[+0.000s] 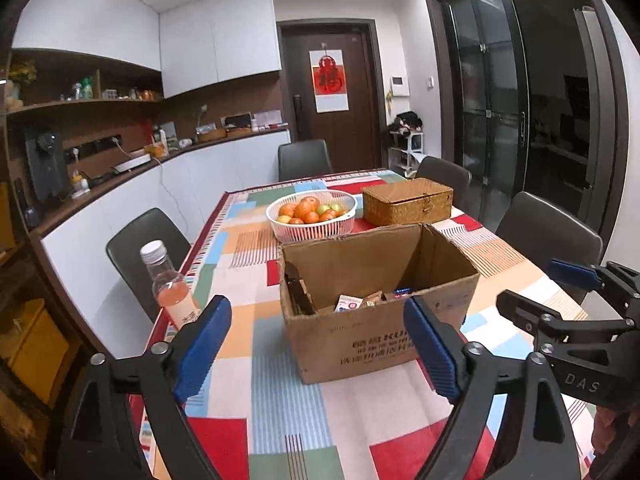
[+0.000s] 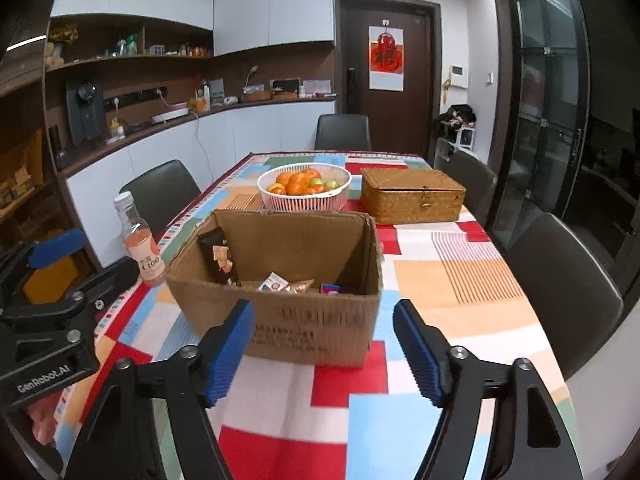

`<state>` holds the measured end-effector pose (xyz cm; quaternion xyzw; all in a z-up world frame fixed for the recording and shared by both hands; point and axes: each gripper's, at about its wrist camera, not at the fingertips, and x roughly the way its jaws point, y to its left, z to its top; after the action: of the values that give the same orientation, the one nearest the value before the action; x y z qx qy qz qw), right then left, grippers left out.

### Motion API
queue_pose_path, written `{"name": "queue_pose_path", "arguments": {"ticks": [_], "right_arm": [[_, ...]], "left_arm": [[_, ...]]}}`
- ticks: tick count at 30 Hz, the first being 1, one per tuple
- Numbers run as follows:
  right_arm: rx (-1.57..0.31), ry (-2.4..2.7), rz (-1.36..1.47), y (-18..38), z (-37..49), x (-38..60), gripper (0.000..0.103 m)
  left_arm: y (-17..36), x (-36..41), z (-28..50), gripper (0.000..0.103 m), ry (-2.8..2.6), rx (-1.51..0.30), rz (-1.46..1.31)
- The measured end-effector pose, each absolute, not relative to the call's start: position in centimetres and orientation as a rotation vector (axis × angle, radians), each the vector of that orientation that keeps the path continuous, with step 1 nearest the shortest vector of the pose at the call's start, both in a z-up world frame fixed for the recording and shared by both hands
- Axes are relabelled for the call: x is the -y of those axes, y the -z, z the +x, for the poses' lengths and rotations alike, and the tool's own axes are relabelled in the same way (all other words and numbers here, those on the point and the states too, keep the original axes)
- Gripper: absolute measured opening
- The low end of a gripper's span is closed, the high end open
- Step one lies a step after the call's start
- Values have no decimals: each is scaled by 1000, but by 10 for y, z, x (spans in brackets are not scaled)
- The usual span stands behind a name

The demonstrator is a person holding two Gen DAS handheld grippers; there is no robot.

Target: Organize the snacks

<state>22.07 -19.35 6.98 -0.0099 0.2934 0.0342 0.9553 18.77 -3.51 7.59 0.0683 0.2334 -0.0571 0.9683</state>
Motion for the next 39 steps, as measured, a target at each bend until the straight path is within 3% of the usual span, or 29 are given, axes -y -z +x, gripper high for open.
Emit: {"name": "queue_pose_path", "arguments": {"ticks": [12, 39], "right_arm": [[-542, -17, -15, -64, 152, 198, 82], [-517, -21, 6, -46, 106, 201, 84]], "left_arm": [[-64, 29, 131, 103, 93, -476, 100], [-40, 24, 89, 103, 71, -503, 99]]}}
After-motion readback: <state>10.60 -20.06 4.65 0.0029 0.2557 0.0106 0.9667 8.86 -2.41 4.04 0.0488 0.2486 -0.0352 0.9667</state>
